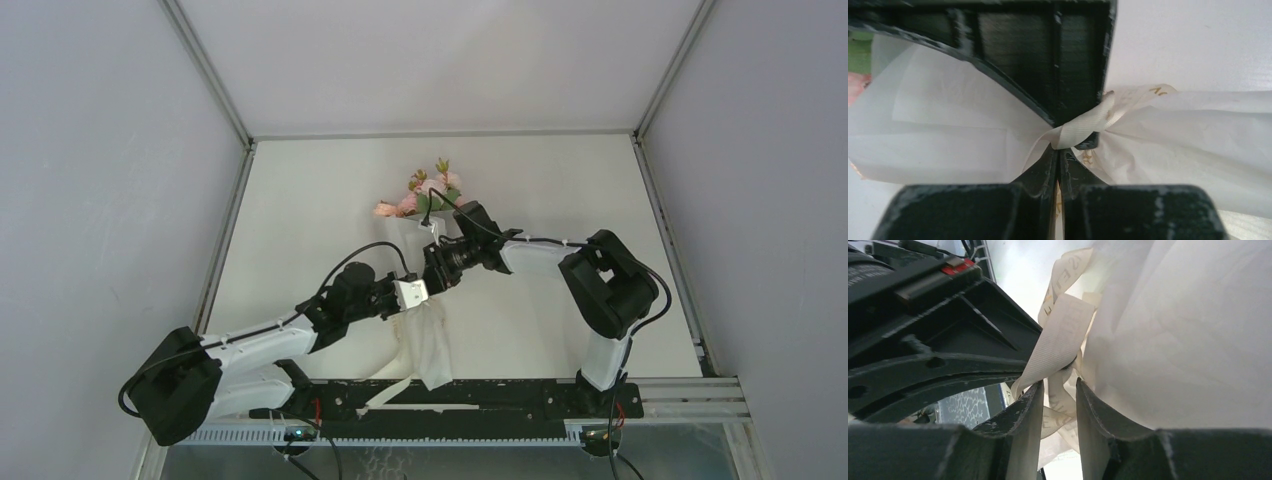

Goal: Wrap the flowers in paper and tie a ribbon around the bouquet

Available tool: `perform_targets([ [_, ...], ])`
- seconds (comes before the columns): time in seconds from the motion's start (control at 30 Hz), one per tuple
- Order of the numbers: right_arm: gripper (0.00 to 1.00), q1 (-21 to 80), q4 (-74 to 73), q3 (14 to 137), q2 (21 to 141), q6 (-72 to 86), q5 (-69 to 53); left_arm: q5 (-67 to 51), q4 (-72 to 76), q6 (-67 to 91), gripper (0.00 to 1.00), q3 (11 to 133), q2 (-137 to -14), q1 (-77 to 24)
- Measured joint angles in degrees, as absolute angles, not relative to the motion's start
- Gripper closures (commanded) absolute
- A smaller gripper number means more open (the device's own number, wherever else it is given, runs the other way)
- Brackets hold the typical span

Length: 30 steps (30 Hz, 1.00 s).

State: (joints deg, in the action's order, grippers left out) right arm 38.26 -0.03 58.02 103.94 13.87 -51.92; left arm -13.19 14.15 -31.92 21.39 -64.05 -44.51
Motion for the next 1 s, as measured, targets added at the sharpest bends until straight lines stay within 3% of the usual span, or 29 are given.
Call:
perform_targets([
  [0.17,0.69,38.5,-3.1,58.0,103.9,11.9,-51.2,-13.2,15.9,-31.9,0.93,21.4,-63.9,-44.5],
  [0.4,0.94,38.8,-2.9,58.0,103.9,12.2,-50.8,-13.3,16.2,-31.9,0.92,21.4,-63.7,-44.5],
  [0.47,0.99,38.8,-2.8,58.0,103.9,12.4,-50.3,-13.8,16.1,-32.0,0.84,21.4,-63.6,-44.5],
  [0.53,1.0,38.8,-2.8,58.0,103.7,12.5,-49.7,-14.2,15.7,-32.2,0.68,21.4,-63.0,-44.5],
  [0.63,1.0,38.7,-2.8,58.0,103.4,12.9,-48.7,-15.2,13.1,-33.3,0.59,21.6,-61.1,-44.5],
  [0.83,1.0,38.6,-2.8,58.0,102.6,13.4,-47.4,-15.7,-4.9,-43.2,0.31,27.4,-55.7,-43.7],
  [1.0,0.98,38.6,-2.8,58.0,102.2,13.6,-46.7,-16.5,-15.4,-50.0,0.19,30.7,-53.8,-37.3],
])
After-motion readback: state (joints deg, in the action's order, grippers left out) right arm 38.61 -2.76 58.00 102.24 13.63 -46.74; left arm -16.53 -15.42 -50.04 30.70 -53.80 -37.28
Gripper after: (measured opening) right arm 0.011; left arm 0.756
